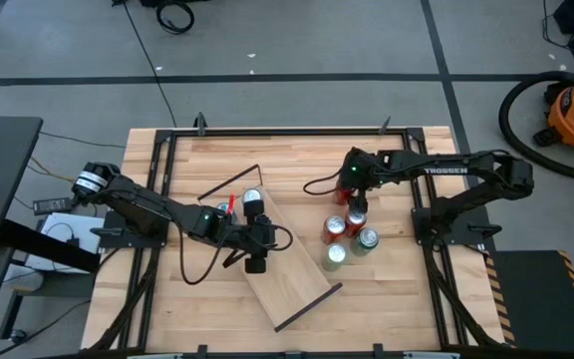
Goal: Place canned beverage on shelf
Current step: Put the red black soda can on the shelf
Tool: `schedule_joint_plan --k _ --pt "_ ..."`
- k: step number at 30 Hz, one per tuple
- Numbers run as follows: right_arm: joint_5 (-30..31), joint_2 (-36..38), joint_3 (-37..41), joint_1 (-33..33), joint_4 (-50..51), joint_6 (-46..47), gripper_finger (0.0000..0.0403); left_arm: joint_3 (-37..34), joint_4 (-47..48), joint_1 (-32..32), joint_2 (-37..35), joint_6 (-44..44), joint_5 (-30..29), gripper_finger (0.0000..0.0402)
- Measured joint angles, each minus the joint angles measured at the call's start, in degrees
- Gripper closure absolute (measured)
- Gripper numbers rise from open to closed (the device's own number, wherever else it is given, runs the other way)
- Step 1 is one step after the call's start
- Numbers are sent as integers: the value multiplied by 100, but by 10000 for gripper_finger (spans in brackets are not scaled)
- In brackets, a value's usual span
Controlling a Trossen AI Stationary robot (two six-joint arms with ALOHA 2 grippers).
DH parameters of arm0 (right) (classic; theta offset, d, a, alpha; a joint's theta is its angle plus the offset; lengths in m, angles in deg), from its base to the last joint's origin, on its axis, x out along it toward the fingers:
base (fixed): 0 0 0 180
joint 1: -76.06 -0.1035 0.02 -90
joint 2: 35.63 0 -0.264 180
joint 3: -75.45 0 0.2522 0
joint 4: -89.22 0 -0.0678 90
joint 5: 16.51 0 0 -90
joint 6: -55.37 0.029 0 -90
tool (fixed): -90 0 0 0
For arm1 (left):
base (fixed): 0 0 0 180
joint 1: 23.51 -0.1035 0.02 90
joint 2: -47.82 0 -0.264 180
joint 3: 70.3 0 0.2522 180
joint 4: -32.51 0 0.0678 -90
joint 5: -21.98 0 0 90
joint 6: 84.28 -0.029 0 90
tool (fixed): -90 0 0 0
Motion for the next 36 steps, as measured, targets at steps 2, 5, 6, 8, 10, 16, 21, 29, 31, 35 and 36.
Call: schedule_joint_plan --k 2,5,6,8,10,16,21,29,31,35,36 --pt "1 -57 -9 0 -61 -23 52 0 -1 -5 0 -9 0 189" --pt "4 -75 -140 0 -19 -44 74 37 117 -10 0 -31 4 189" --pt "4 -61 -206 0 -6 -48 80 101 317 -10 -21 -31 9 189" --pt "30 -10 -346 0 -29 -49 86 299 750 -10 -102 21 5 189" --pt "75 29 -457 -1 -35 -54 86 446 878 -10 -232 99 6 189" --pt "22 98 -881 -233 -8 -149 82 459 955 -123 -401 358 -294 189" --pt "-39 102 -1234 -647 -33 -558 82 450 733 -496 -164 420 -187 189" --pt "-39 104 -1754 -1295 -59 -505 82 455 -209 -756 84 107 141 142" --pt "-39 104 -1770 -1475 -71 -467 82 455 -401 -756 105 -13 137 119" --pt "-39 59 -1770 -1774 -157 -248 82 455 -674 -775 105 -91 -124 78" --pt "-39 25 -1770 -1832 -189 -104 82 455 -720 -777 105 -83 -241 72"
